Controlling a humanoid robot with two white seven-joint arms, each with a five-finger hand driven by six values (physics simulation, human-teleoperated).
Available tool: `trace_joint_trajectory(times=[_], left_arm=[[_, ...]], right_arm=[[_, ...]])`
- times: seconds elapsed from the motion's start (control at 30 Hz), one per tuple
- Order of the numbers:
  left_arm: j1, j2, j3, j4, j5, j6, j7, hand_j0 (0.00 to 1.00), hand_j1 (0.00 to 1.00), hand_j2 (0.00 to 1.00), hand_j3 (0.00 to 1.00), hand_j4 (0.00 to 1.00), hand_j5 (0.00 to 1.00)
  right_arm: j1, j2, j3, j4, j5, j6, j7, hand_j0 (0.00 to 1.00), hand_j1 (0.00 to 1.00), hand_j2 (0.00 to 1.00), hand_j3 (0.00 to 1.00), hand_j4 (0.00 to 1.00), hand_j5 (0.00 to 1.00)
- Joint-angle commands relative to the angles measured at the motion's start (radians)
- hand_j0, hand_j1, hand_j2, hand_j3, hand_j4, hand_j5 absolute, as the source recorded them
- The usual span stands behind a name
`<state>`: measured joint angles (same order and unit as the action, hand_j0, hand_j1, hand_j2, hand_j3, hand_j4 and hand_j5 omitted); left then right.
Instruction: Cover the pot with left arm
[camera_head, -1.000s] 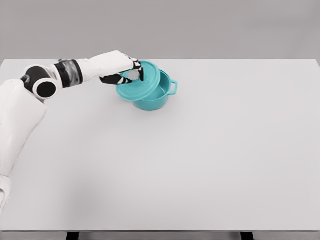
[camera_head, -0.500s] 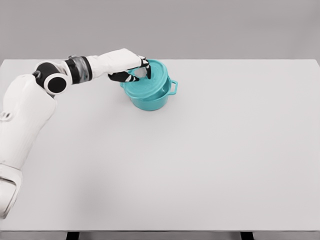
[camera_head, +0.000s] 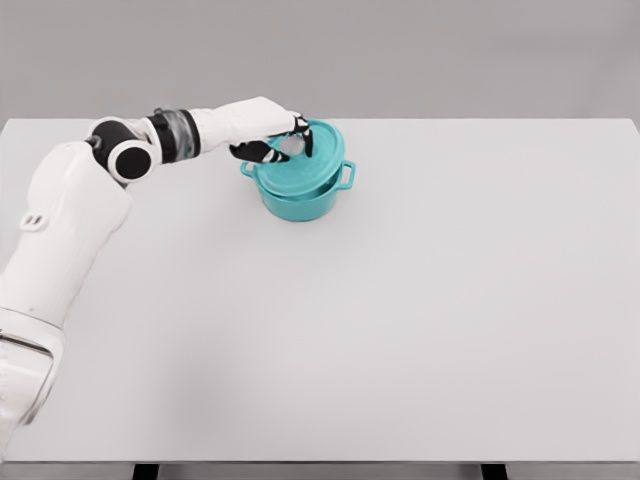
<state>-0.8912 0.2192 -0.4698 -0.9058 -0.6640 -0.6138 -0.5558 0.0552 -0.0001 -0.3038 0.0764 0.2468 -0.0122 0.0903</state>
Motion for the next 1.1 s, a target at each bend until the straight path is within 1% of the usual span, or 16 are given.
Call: trace_joint_trajectory(times=[0.0,0.1,0.43,0.77,0.87,1.07], left_arm=[[0.002,-0.011,0.002,0.013,0.001,0.003,0.000,0.50,0.50,0.50,0.50,0.50,0.50],[0.002,-0.011,0.002,0.031,0.001,0.003,0.000,0.50,0.50,0.50,0.50,0.50,0.50],[0.002,-0.009,0.002,0.033,0.001,0.003,0.000,0.51,0.51,0.51,0.51,0.51,0.51],[0.003,-0.006,0.003,0.018,0.007,0.003,0.000,0.51,0.51,0.51,0.51,0.51,0.51],[0.006,-0.006,0.005,-0.018,0.009,0.003,0.000,0.51,0.51,0.51,0.51,0.51,0.51],[0.003,0.000,0.007,-0.025,0.011,0.003,0.000,0.51,0.51,0.51,0.51,0.51,0.51]], right_arm=[[0.000,0.000,0.000,0.000,-0.001,0.000,0.000,1.00,1.00,1.00,1.00,1.00,1.00],[0.000,0.000,0.000,0.000,0.000,0.000,0.000,1.00,1.00,1.00,1.00,1.00,1.00],[0.000,0.000,0.000,0.000,0.000,0.000,0.000,1.00,1.00,1.00,1.00,1.00,1.00],[0.000,0.000,0.000,0.000,0.000,0.000,0.000,1.00,1.00,1.00,1.00,1.00,1.00],[0.000,0.000,0.000,0.000,0.000,0.000,0.000,1.00,1.00,1.00,1.00,1.00,1.00],[0.000,0.000,0.000,0.000,0.000,0.000,0.000,1.00,1.00,1.00,1.00,1.00,1.00]])
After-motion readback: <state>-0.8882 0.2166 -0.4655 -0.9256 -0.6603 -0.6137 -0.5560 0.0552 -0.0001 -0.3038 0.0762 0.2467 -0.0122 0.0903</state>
